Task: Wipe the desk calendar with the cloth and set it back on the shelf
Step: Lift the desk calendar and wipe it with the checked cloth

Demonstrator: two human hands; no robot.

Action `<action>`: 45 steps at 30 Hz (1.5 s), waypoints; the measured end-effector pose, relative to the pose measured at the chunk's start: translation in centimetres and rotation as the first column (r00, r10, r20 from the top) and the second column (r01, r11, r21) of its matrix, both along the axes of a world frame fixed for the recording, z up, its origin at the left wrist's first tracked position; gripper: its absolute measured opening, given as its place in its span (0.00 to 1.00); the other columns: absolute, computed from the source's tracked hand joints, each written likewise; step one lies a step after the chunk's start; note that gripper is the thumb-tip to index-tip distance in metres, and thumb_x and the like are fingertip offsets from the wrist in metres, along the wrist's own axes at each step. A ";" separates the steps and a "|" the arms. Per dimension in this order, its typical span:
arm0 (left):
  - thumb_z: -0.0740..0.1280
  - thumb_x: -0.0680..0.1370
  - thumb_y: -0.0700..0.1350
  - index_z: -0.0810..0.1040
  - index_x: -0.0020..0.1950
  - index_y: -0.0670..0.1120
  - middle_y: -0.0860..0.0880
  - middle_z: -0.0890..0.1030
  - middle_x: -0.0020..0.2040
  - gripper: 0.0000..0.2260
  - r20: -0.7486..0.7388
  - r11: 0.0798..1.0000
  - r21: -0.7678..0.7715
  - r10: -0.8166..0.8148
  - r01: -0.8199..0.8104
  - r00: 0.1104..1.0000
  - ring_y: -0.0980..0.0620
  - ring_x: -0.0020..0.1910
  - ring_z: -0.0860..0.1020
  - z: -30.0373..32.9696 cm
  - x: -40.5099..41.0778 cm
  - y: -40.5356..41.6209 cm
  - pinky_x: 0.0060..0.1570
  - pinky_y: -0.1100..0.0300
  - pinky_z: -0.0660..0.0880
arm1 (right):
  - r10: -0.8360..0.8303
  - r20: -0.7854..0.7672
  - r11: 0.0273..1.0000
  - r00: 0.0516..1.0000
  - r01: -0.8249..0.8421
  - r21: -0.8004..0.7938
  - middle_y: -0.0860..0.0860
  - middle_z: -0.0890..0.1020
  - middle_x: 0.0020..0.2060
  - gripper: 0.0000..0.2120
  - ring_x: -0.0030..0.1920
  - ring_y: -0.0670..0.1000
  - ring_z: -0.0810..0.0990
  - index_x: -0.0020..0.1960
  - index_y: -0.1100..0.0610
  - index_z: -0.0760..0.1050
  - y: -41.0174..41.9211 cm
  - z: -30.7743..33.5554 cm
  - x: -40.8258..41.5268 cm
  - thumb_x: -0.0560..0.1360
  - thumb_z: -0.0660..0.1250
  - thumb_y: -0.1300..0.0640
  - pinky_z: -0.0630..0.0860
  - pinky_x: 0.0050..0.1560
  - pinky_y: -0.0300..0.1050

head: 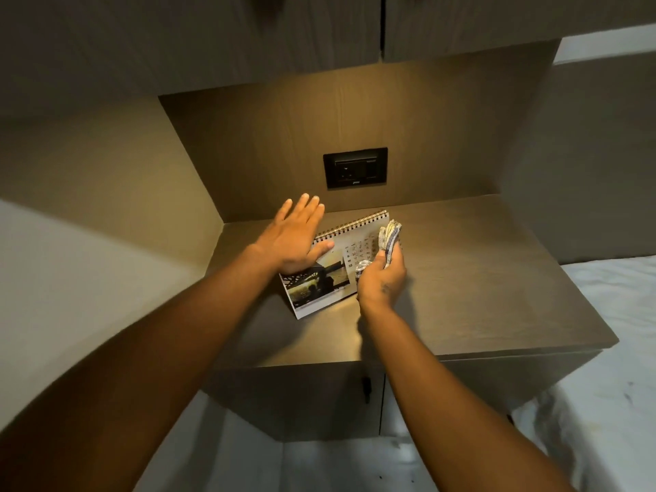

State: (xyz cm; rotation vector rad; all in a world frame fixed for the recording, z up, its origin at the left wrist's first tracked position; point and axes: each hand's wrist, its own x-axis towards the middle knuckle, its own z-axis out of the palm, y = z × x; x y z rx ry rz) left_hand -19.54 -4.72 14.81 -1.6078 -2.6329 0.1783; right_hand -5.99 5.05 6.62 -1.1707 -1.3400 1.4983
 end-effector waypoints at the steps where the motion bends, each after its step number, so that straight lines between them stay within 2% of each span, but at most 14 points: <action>1: 0.50 0.83 0.63 0.48 0.83 0.47 0.44 0.47 0.84 0.33 0.037 1.000 -0.013 -0.019 0.019 0.999 0.46 0.82 0.43 -0.2 -0.5 0.0 0.79 0.45 0.40 | -0.014 0.004 1.000 1.000 0.014 0.003 0.53 0.79 0.63 0.20 0.53 0.47 0.77 0.74 0.50 0.67 -0.1 -0.1 -0.5 0.82 0.57 0.57 0.72 0.33 0.27; 5: 0.51 0.85 0.59 0.58 0.81 0.52 0.47 0.52 0.84 0.25 0.159 0.996 0.021 -0.089 0.086 0.983 0.46 0.82 0.47 -0.9 -0.9 0.8 0.78 0.44 0.42 | -0.019 0.004 0.999 1.000 0.019 0.031 0.55 0.75 0.68 0.22 0.63 0.54 0.77 0.76 0.51 0.63 -1.0 -0.2 -2.3 0.83 0.55 0.56 0.80 0.53 0.47; 8: 0.52 0.85 0.58 0.62 0.79 0.50 0.47 0.53 0.84 0.24 0.203 0.996 0.010 -0.089 0.089 0.975 0.45 0.82 0.48 -1.1 -1.0 0.9 0.78 0.42 0.43 | -0.066 0.044 0.995 0.997 0.063 0.075 0.56 0.69 0.74 0.22 0.70 0.56 0.71 0.76 0.55 0.63 -1.6 -0.2 -3.7 0.82 0.56 0.60 0.68 0.64 0.39; 10: 0.53 0.85 0.57 0.64 0.78 0.49 0.47 0.53 0.84 0.23 0.221 0.997 0.010 -0.079 0.079 0.972 0.45 0.82 0.48 -1.2 -1.0 0.8 0.78 0.41 0.43 | -0.064 0.092 0.993 0.994 0.054 0.108 0.56 0.66 0.75 0.22 0.72 0.56 0.68 0.74 0.57 0.66 -2.8 -0.4 -4.4 0.81 0.56 0.64 0.60 0.63 0.34; 17: 0.53 0.85 0.56 0.64 0.78 0.49 0.48 0.52 0.84 0.23 0.258 0.999 0.012 -0.039 0.037 0.965 0.44 0.82 0.48 -1.1 -1.4 0.4 0.78 0.36 0.45 | 0.013 0.088 0.993 0.996 -0.023 0.113 0.59 0.63 0.76 0.21 0.76 0.57 0.60 0.73 0.59 0.70 -7.7 -1.0 -5.5 0.80 0.57 0.66 0.54 0.65 0.33; 21: 0.54 0.85 0.56 0.62 0.79 0.50 0.48 0.52 0.84 0.23 0.257 0.999 0.003 -0.033 0.033 0.966 0.44 0.82 0.49 -1.0 -1.4 0.5 0.78 0.36 0.45 | -0.055 0.009 0.998 0.998 0.055 0.028 0.58 0.72 0.71 0.20 0.70 0.57 0.71 0.72 0.55 0.71 -3.7 0.5 -5.5 0.81 0.56 0.63 0.66 0.70 0.47; 24: 0.54 0.85 0.56 0.62 0.79 0.50 0.47 0.52 0.84 0.23 0.263 1.000 0.006 -0.031 0.031 0.964 0.44 0.82 0.49 -0.8 -1.0 0.6 0.79 0.37 0.45 | -0.066 -0.016 0.998 0.998 0.065 -0.011 0.57 0.75 0.68 0.20 0.65 0.56 0.75 0.73 0.55 0.69 -0.6 1.4 -5.5 0.82 0.56 0.62 0.74 0.64 0.54; 28: 0.54 0.86 0.54 0.63 0.78 0.48 0.47 0.53 0.84 0.22 0.259 0.999 -0.002 -0.037 0.039 0.965 0.43 0.82 0.49 -0.5 -1.1 0.4 0.79 0.37 0.46 | -0.022 0.032 0.999 0.999 0.021 0.036 0.59 0.75 0.68 0.17 0.63 0.58 0.77 0.69 0.55 0.73 -4.1 -0.1 -5.5 0.82 0.55 0.60 0.73 0.61 0.46; 32: 0.55 0.85 0.54 0.64 0.78 0.47 0.47 0.54 0.84 0.22 0.282 0.999 0.005 -0.047 0.047 0.958 0.43 0.82 0.49 -0.5 -1.1 0.2 0.78 0.35 0.47 | 0.083 0.059 0.996 0.995 -0.085 0.031 0.58 0.68 0.74 0.19 0.69 0.60 0.70 0.70 0.57 0.72 -10.4 -1.8 -5.4 0.81 0.57 0.63 0.66 0.67 0.42; 35: 0.56 0.85 0.54 0.64 0.78 0.47 0.47 0.54 0.84 0.22 0.274 0.999 -0.002 -0.046 0.048 0.961 0.43 0.82 0.49 -0.4 -0.9 0.2 0.78 0.35 0.47 | 0.048 0.057 0.998 0.997 -0.049 0.029 0.59 0.67 0.74 0.19 0.73 0.60 0.67 0.69 0.58 0.73 -9.0 -1.2 -5.6 0.80 0.58 0.66 0.62 0.68 0.42; 38: 0.56 0.86 0.53 0.63 0.78 0.47 0.47 0.54 0.83 0.22 0.268 0.999 0.002 -0.045 0.047 0.962 0.43 0.82 0.51 -0.3 -0.7 0.3 0.78 0.36 0.49 | -0.015 0.049 0.999 0.999 0.013 0.047 0.61 0.74 0.68 0.17 0.67 0.60 0.73 0.66 0.59 0.76 -5.6 -0.2 -5.7 0.80 0.57 0.65 0.68 0.65 0.45; 40: 0.56 0.86 0.53 0.62 0.79 0.48 0.47 0.55 0.83 0.23 0.269 0.999 0.003 -0.039 0.039 0.962 0.44 0.82 0.51 -0.3 -0.7 0.2 0.78 0.36 0.49 | -0.051 0.004 0.998 0.999 0.051 0.023 0.53 0.80 0.54 0.16 0.55 0.54 0.79 0.65 0.58 0.76 -3.5 0.4 -5.4 0.81 0.57 0.64 0.75 0.59 0.47; 42: 0.56 0.85 0.53 0.62 0.79 0.48 0.47 0.54 0.83 0.23 0.273 0.999 0.006 -0.032 0.031 0.961 0.44 0.82 0.51 -0.3 -0.6 0.2 0.79 0.37 0.48 | -0.088 0.000 0.996 0.996 0.088 -0.019 0.39 0.70 0.43 0.15 0.43 0.44 0.75 0.64 0.56 0.77 -1.7 0.5 -5.3 0.81 0.58 0.63 0.78 0.55 0.48; 45: 0.56 0.85 0.53 0.62 0.79 0.48 0.47 0.54 0.83 0.22 0.276 1.000 0.008 -0.024 0.023 0.961 0.44 0.82 0.51 -0.2 -0.5 0.3 0.79 0.38 0.48 | -0.100 0.024 0.995 0.995 0.100 -0.019 0.38 0.69 0.44 0.16 0.42 0.41 0.73 0.65 0.56 0.77 -1.5 0.4 -5.4 0.81 0.58 0.63 0.80 0.55 0.50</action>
